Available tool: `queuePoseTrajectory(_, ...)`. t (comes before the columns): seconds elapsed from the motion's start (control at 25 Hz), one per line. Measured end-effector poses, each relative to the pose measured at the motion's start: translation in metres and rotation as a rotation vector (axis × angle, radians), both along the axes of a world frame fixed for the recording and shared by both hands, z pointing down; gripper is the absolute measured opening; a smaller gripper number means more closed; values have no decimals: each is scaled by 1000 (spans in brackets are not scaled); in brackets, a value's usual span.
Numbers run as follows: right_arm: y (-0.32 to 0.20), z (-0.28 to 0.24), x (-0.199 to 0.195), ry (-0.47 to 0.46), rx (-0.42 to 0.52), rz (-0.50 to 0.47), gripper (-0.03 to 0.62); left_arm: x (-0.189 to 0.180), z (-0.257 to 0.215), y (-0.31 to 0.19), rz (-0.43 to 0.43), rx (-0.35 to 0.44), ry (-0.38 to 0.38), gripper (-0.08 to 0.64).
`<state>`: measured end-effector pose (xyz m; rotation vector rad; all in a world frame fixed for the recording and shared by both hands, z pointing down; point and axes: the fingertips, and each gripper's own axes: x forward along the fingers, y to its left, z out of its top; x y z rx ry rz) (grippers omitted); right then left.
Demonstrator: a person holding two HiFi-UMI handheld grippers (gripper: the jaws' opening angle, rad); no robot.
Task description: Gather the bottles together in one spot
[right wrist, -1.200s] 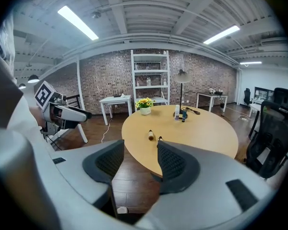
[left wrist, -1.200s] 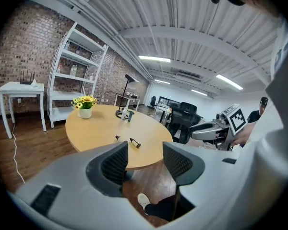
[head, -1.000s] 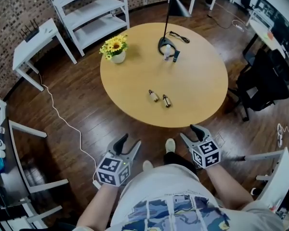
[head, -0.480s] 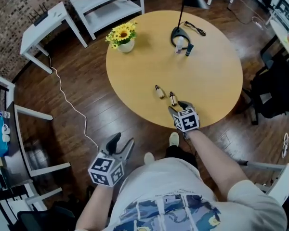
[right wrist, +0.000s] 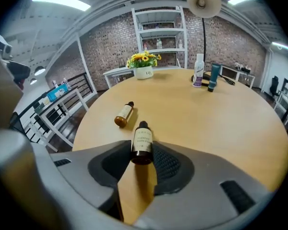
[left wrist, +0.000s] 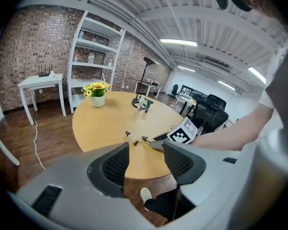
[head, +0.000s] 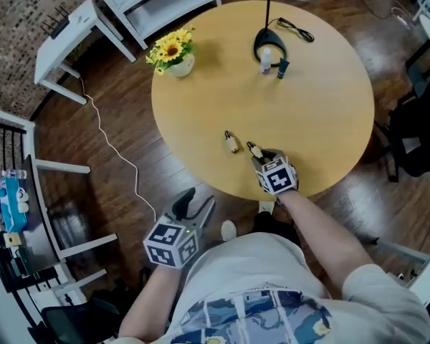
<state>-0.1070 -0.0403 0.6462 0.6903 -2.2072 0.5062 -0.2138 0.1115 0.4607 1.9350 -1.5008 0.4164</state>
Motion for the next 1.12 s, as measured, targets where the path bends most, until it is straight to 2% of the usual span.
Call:
queuePoseTrajectory(0.16,-3,-34,28,-115,-14,13,152,45,-2,-53,47,-10,111,218)
queuePoseTrajectory(0.24,-5,-54,46,-172,-8,33,152,69,6,-78,60,-48,213,218)
queuePoseTrajectory(0.32,-8,-77,65,-227,11,54,152,94,19,-102,45,-115,384,218)
queuePoseTrajectory(0.4,-7,-106,81,-288,40,63,152,116,30,-123,3,-184,591,218)
queuePoseTrajectory(0.48,-6,-138,94,-338,99,53,152,137,36,-142,-34,-237,777,218)
queuePoseTrajectory(0.56,-5,-164,105,-366,172,28,152,159,36,-159,-53,-279,926,218)
queuePoseTrajectory(0.64,-2,-181,113,-377,233,0,152,177,34,-173,-63,-317,1036,199)
queuePoseTrajectory(0.72,-1,-191,121,-368,274,-16,152,192,29,-185,-58,-336,1089,160)
queuePoseTrajectory(0.8,-4,-195,131,-357,312,-28,152,202,27,-192,-41,-344,1087,83)
queuePoseTrajectory(0.96,-10,-200,148,-361,371,-64,152,221,24,-201,16,-355,1069,91)
queuePoseTrajectory(1.12,-15,-199,158,-337,417,-104,153,232,9,-212,101,-278,988,91)
